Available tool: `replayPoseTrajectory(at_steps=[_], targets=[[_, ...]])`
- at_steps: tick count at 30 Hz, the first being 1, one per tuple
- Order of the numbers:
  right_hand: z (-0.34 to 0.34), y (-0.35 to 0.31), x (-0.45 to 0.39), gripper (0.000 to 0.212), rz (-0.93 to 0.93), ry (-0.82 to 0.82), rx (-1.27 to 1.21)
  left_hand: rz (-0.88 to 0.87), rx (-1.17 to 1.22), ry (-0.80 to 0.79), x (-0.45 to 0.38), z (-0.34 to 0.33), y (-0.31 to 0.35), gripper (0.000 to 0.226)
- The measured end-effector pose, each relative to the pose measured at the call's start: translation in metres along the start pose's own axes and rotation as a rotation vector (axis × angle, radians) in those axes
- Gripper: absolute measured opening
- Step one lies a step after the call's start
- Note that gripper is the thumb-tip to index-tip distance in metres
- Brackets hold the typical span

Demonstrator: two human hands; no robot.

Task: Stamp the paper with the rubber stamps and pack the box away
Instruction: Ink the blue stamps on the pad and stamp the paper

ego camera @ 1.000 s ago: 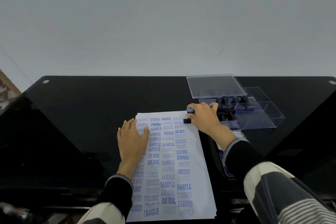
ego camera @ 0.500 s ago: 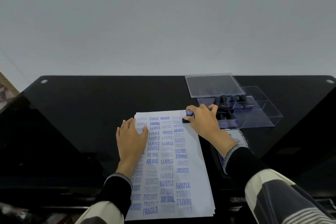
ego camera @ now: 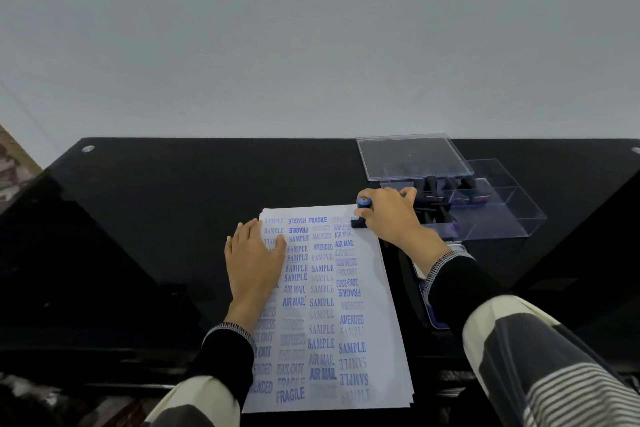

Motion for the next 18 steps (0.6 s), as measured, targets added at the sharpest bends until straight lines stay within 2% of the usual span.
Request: replayPoseTrajectory(at_steps=[5,13,18], targets=[[0.000,0.000,0.006,0.007,0.027,0.037,-0.001,-0.002,-0.005,0.003,-0.001,-0.001,-0.001,0.058],[0.001,-0.004,0.019,0.021,0.068,0.087,0.038,-0.004,-0.017,-0.002,-0.002,-0.003,-0.002,0.058],[0.003,-0.004,0.015,0.018,0.072,0.074,0.008,-0.006,-0.005,0.001,-0.001,-0.003,-0.002,0.057]])
Point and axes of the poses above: each hand's wrist, its own x-axis away from the middle knuckle, its own z-axis out of the back of the hand, y = z × x, the point moved 8 cm from there along -x, towards the middle knuckle, and after that the axes turned 5 degrees about x, right-handed, at the moved point
